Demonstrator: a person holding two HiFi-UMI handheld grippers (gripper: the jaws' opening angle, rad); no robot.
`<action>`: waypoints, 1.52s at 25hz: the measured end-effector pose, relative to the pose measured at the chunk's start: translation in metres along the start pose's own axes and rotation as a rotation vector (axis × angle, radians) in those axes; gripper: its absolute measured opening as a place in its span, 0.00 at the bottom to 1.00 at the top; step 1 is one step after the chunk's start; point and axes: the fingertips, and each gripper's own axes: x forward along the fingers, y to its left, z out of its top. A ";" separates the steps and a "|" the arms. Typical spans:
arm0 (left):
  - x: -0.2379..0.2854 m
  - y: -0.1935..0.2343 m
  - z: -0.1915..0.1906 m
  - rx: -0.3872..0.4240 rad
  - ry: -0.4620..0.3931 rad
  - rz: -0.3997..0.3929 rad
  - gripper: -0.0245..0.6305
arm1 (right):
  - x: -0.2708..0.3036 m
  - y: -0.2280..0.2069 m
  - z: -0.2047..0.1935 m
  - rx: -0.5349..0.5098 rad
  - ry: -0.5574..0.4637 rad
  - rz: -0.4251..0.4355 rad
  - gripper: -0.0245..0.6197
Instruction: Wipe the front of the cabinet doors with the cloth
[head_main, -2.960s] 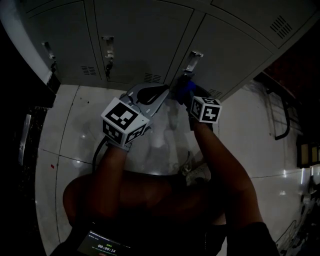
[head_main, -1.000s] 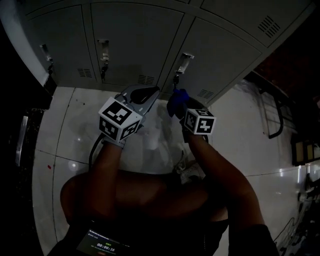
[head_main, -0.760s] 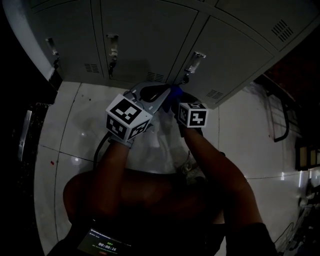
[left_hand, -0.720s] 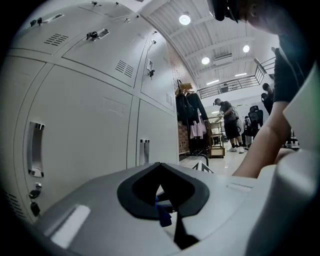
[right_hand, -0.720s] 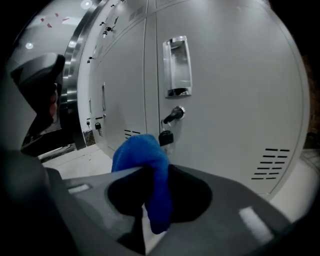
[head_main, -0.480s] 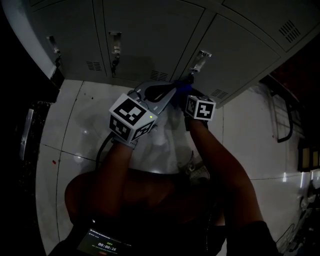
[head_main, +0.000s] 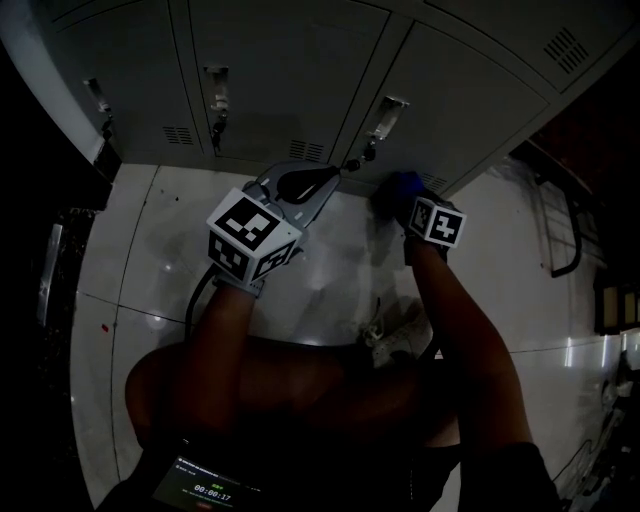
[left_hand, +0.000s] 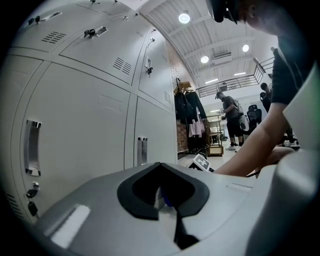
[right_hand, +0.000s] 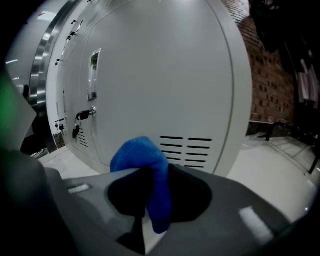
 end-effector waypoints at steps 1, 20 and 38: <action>0.000 0.000 0.000 0.001 0.001 0.000 0.04 | -0.004 -0.008 -0.001 0.020 0.005 -0.006 0.16; -0.005 -0.002 -0.004 0.014 0.010 -0.002 0.04 | -0.085 -0.033 0.058 0.018 -0.184 0.050 0.16; -0.013 -0.016 0.012 0.034 -0.039 -0.006 0.04 | -0.205 0.143 0.107 -0.173 -0.462 0.566 0.16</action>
